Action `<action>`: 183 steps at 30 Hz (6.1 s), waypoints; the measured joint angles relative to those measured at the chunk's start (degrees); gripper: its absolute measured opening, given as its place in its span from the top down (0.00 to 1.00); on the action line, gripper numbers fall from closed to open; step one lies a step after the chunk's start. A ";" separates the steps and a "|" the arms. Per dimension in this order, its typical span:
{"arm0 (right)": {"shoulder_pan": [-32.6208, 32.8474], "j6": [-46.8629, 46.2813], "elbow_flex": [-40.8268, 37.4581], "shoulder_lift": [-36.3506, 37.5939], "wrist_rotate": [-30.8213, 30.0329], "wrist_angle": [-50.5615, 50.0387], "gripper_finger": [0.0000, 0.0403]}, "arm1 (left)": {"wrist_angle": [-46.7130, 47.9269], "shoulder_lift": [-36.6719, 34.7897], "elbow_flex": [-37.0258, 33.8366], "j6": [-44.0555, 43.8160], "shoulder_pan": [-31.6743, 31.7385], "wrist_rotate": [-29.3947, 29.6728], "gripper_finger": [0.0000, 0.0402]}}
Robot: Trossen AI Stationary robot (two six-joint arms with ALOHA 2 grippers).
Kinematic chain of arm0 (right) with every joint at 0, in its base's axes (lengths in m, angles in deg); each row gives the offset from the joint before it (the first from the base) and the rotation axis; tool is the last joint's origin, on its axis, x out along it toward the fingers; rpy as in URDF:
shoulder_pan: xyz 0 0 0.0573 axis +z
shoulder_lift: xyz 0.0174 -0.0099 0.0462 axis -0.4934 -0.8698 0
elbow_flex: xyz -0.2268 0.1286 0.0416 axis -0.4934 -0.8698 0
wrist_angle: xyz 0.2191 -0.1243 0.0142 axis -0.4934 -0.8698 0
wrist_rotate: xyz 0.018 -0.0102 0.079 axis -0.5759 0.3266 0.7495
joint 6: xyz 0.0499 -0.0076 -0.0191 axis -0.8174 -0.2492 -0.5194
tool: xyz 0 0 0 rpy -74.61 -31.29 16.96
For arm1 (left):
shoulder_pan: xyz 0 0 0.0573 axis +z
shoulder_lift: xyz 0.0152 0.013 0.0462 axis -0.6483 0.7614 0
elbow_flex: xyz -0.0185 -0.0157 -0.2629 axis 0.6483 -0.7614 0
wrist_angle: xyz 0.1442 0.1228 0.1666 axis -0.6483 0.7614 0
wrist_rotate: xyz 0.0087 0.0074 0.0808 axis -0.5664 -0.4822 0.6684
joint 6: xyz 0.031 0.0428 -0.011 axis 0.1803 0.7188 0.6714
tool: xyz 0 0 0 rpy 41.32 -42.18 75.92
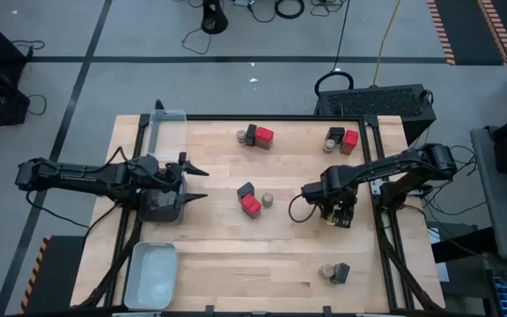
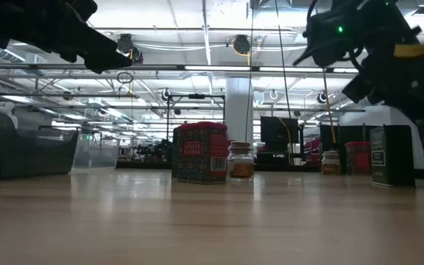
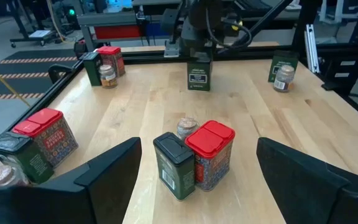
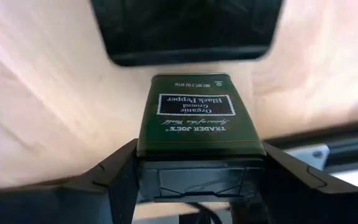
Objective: Sort spices by type
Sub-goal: Put the black seasoning can into the black bin
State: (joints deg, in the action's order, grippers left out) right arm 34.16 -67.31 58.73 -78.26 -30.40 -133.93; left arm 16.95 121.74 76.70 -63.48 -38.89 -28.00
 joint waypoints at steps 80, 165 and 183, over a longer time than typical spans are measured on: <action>-6.88 54.44 40.48 -25.70 4.07 61.20 0.39 | 24.54 -1.02 15.13 -22.84 2.00 6.36 0.19; -17.31 32.51 77.65 -47.92 4.47 26.64 0.39 | 43.06 5.50 25.83 -10.59 2.83 9.84 0.19; -18.12 37.64 77.77 -47.78 -9.50 4.41 0.39 | 43.03 5.60 25.83 -10.55 2.82 10.24 0.19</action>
State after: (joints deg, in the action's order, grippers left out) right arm 16.04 -29.67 136.50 -126.04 -39.90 -129.53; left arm 59.99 127.34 102.54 -74.03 -36.07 -17.76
